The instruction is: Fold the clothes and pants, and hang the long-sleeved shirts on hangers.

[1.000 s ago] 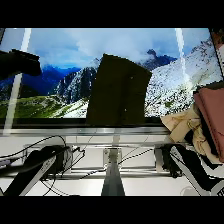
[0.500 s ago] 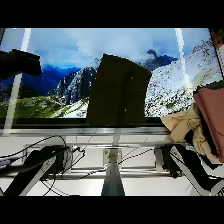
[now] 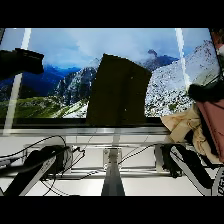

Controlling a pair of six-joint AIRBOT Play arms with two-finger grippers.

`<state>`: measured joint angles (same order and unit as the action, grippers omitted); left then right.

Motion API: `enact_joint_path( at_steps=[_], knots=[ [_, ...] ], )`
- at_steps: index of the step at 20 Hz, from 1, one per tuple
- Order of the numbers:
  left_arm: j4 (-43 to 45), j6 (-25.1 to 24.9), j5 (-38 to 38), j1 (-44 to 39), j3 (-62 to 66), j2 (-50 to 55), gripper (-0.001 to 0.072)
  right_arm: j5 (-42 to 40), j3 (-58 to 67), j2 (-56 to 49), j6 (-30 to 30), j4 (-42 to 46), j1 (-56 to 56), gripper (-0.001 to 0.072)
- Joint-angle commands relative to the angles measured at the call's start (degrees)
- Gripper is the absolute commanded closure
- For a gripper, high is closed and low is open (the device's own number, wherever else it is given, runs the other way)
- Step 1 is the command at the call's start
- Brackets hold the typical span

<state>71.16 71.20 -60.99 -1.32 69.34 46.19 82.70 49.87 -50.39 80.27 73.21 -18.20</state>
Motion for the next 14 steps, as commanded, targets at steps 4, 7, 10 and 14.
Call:
enact_joint_path(
  at_steps=[4, 7, 10, 14],
  knots=[
    [19.9, 7.8, -9.4, 2.8, -1.1, 4.5, 0.0688, -7.6, -26.8, -0.2, -9.4, -23.7, 0.0, 0.0261],
    [19.2, 5.5, -14.9, 7.1, -6.9, 8.3, 0.0678, -9.9, -30.7, -0.2, -9.5, -25.9, 0.0, 0.026],
    [13.0, 4.7, -14.4, 8.2, -17.2, 11.3, 0.0225, -11.0, -32.1, -0.6, -9.5, -26.5, 1.8, 0.0259],
    [3.8, 0.0, -13.9, 8.2, -29.3, 13.7, 0.019, -15.5, -32.2, -6.8, -9.5, -28.8, 8.2, 0.0215]
  ],
)
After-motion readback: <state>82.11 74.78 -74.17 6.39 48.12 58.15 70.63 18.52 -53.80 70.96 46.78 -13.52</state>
